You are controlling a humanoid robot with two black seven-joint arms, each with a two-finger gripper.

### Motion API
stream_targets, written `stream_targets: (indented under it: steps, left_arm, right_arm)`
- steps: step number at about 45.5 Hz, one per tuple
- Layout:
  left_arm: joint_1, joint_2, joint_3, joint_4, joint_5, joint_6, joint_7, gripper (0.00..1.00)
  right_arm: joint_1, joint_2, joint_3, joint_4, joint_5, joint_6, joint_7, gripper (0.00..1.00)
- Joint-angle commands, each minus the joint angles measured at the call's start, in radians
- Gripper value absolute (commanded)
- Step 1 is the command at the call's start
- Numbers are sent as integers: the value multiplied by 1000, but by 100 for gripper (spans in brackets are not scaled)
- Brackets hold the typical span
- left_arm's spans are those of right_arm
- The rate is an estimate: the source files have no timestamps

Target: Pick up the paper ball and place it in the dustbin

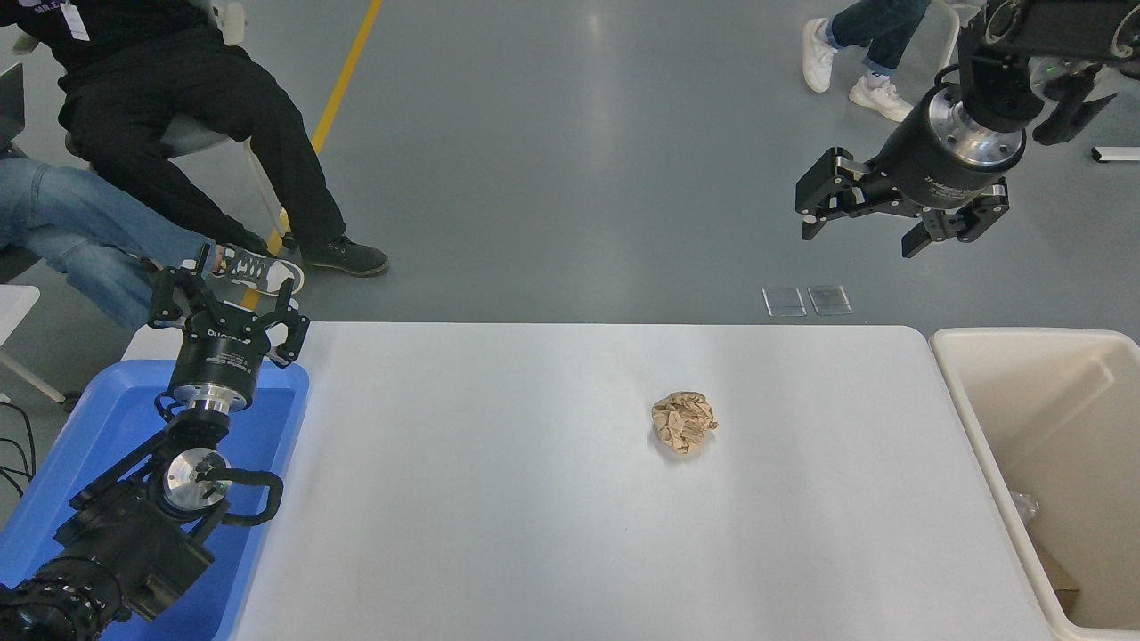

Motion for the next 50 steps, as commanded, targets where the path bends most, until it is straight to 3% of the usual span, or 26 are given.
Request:
stream_targets:
  steps: [1, 24, 42, 50]
  left_arm:
    - [0, 0, 0, 0, 0, 0, 0, 99]
    - [0, -2, 2, 0, 0, 0, 0, 99]
    - [0, -2, 0, 0, 0, 0, 0, 99]
    - [0, -2, 0, 0, 0, 0, 0, 99]
  right_arm:
    - [-7, 4, -1, 5, 7, 0, 0, 100]
    - [-43, 12, 40, 36, -6, 0, 0, 97]
    - [-319, 122, 118, 28, -10, -399, 0, 90]
    - [-394, 145, 163, 24, -13, -469, 0, 90]
